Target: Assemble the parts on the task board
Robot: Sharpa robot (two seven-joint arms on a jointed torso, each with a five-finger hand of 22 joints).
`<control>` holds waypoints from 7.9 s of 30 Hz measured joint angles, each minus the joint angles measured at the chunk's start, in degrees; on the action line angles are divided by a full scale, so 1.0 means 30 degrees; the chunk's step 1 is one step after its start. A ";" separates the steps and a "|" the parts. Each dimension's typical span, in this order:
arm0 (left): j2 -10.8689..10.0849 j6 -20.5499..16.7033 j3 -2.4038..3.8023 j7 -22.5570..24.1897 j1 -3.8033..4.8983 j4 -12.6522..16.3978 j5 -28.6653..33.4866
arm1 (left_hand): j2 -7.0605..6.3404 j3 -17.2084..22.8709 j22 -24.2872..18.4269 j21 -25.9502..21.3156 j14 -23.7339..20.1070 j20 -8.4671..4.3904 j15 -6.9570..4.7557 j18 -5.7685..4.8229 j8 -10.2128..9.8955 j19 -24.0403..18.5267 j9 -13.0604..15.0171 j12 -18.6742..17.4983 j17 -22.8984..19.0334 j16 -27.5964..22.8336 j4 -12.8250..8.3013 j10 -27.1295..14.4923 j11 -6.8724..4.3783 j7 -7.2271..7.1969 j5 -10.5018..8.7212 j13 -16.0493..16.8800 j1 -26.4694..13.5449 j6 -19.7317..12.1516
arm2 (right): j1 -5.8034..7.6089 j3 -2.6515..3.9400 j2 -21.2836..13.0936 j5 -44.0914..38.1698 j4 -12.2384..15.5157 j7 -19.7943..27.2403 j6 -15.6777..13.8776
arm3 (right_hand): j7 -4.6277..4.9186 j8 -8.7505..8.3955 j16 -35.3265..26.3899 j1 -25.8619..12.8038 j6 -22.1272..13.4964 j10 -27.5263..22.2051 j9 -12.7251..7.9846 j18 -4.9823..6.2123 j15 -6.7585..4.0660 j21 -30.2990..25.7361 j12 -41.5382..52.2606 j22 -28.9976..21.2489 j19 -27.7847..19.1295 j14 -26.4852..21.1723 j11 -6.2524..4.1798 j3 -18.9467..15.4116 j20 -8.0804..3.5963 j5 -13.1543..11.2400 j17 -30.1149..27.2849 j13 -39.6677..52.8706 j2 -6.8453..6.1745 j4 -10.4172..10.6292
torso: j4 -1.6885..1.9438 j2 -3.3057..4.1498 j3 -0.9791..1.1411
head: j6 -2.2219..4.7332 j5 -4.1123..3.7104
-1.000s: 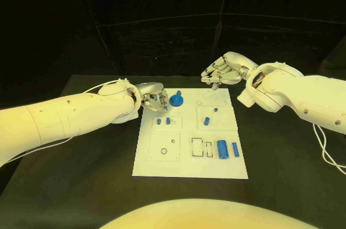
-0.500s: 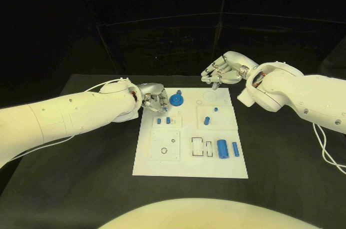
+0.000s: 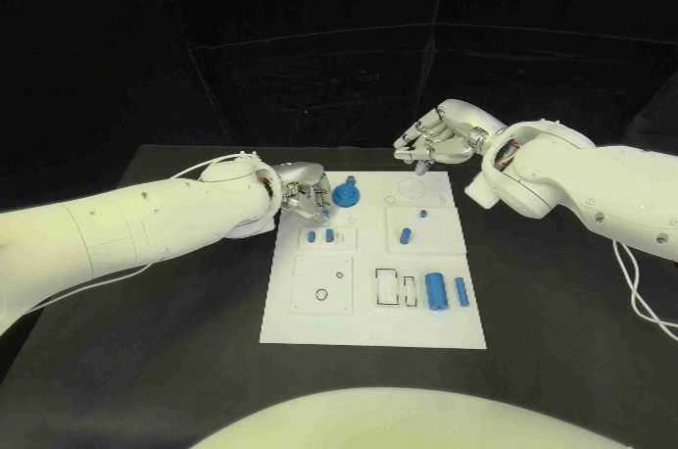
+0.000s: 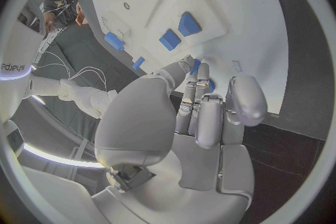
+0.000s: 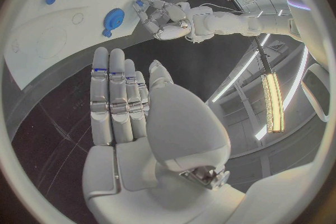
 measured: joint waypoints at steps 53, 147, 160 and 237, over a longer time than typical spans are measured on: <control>-0.1683 -0.1213 0.0026 0.0963 -0.0023 0.0235 0.2570 | -0.0915 -0.1006 -0.4906 -0.7204 -0.1204 0.0728 0.0700 0.0963 -0.2420 -0.2409 -0.0078 -0.2017 -0.4303 -0.1989 0.0421 -0.4379 0.1094 0.0646 0.0009 -0.0169 -0.0834 -0.2428 | -0.0331 0.0008 -0.0186 -0.5142 -0.0645 -0.1532 0.0619 | -0.0394 0.0000 0.3144 0.2297 0.0649 -0.1802 0.0028 0.0001 -0.0626 0.1781 0.0367 0.0954 0.2785 0.1299 -0.0183 0.1006 -0.0939 -0.0897 0.2165 -0.0876 -0.0729 -0.1433 | 0.0020 -0.0040 -0.0005 | 0.0212 -0.0053; -0.4193 -0.1841 0.0011 0.9639 -0.0019 0.2076 2.4323 | 0.0333 -0.0635 -0.7782 -1.1477 -0.6637 0.0744 0.0768 0.1306 -0.1402 -0.5527 0.0061 0.0266 -1.3544 -0.7469 0.0159 -0.2599 0.0953 0.0867 0.0222 0.0006 -0.0024 -0.0975 | -0.2637 0.0064 -0.1886 -1.2979 0.2783 -0.4219 -0.0233 | -0.0584 -0.0277 1.8918 -0.0382 0.2346 -0.1157 0.0022 -0.0898 -0.0794 1.7234 0.0647 1.6713 0.2250 0.1332 -0.0475 1.1613 -0.0818 -0.2874 1.4004 -0.2183 -0.2842 -0.3858 | -0.0015 -0.0035 -0.0031 | 0.0538 -0.0928; -0.4165 -0.1833 0.0011 0.9457 -0.0010 0.2104 2.4332 | 0.0255 -0.0635 -0.7781 -1.1476 -0.6637 0.0744 0.0768 0.1305 -0.1402 -0.5527 0.0044 0.0266 -1.3573 -0.7469 0.0159 -0.2671 0.1024 0.0867 0.0222 -0.0015 -0.0101 -0.0975 | -0.2558 0.0472 -0.1882 -1.2405 0.6340 -0.3874 -0.1233 | -0.0605 -0.0243 1.9022 -0.0453 0.2470 -0.1158 0.0008 -0.0896 -0.0794 1.7314 0.0647 1.6889 0.2252 0.1332 -0.0475 1.1752 -0.0817 -0.2660 1.4063 -0.2187 -0.2917 -0.3999 | 0.0013 -0.0031 -0.0044 | 0.0494 -0.0584; -0.3559 -0.1802 0.0014 0.9292 0.0003 0.2220 2.4353 | 0.0256 -0.0635 -0.7826 -1.1549 -0.6636 0.0744 0.0768 0.1302 -0.1403 -0.5526 0.0017 0.0266 -1.3628 -0.7544 0.0159 -0.2669 0.1022 0.0935 0.0222 -0.0043 -0.0100 -0.1044 | -0.4695 -0.0366 0.2781 -1.4936 0.3806 -0.3169 0.1446 | -0.0575 -0.0247 1.9226 -0.0837 0.2480 -0.1159 0.0021 -0.0893 -0.0793 1.7544 0.0647 1.7080 0.2254 0.1332 -0.0475 1.1920 -0.0816 -0.2778 1.4110 -0.2197 -0.2848 -0.4177 | 0.0000 -0.0004 -0.0042 | -0.0667 0.1545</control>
